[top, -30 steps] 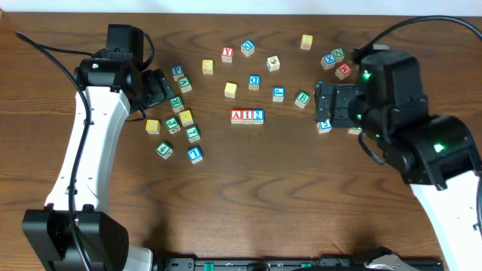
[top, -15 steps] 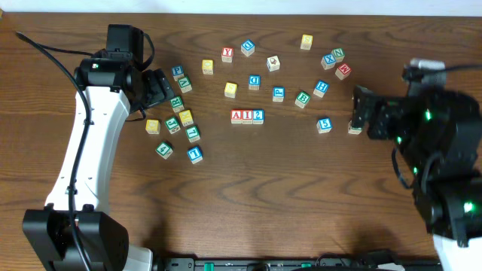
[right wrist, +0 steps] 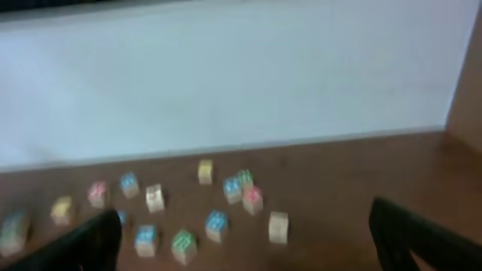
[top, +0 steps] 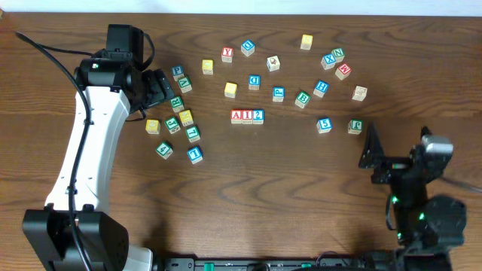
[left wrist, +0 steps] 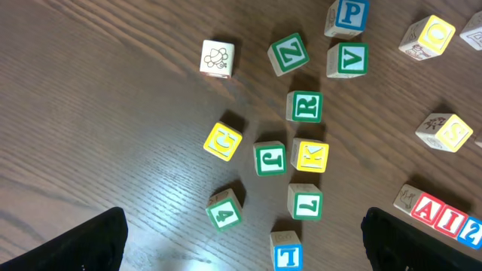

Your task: Spell out AI2

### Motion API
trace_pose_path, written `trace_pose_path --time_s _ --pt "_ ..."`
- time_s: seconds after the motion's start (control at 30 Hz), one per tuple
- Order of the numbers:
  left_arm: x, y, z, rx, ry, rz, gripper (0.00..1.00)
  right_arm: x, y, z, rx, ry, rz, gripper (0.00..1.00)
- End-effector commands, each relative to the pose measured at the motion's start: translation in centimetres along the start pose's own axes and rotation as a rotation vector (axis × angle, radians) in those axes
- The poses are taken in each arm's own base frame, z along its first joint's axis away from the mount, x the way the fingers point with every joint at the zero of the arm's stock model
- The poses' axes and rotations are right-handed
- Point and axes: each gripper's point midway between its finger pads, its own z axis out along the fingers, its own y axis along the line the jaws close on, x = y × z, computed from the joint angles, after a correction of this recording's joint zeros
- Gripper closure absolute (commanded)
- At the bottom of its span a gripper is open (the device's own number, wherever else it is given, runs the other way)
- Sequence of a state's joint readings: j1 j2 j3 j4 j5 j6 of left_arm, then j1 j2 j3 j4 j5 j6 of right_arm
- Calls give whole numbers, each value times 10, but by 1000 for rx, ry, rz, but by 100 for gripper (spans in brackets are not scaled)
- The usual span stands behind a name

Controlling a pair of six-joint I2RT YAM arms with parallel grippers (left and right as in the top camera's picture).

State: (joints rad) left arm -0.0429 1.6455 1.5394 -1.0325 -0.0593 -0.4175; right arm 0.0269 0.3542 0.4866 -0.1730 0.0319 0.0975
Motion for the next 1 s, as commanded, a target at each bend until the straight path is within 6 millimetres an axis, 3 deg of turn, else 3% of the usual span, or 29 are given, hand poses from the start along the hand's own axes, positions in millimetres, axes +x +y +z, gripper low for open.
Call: trace_pose_path --time_s 0.0,0.33,0.6,0.73,0.97 --pt "-3 2 -1 -16 -13 6 2 27 -5 -4 3 -26 -15 1" --pt "-3 2 -1 -16 -13 6 2 86 -9 -3 -8 -50 20 1" --pt "-3 2 -1 -16 -13 6 2 118 -12 -1 -5 -14 23 1" --pt "-3 2 -1 -16 -13 6 2 131 -13 -2 -1 37 44 1" --pt "-3 2 -1 -16 -13 6 2 130 -13 -1 0 34 44 1"
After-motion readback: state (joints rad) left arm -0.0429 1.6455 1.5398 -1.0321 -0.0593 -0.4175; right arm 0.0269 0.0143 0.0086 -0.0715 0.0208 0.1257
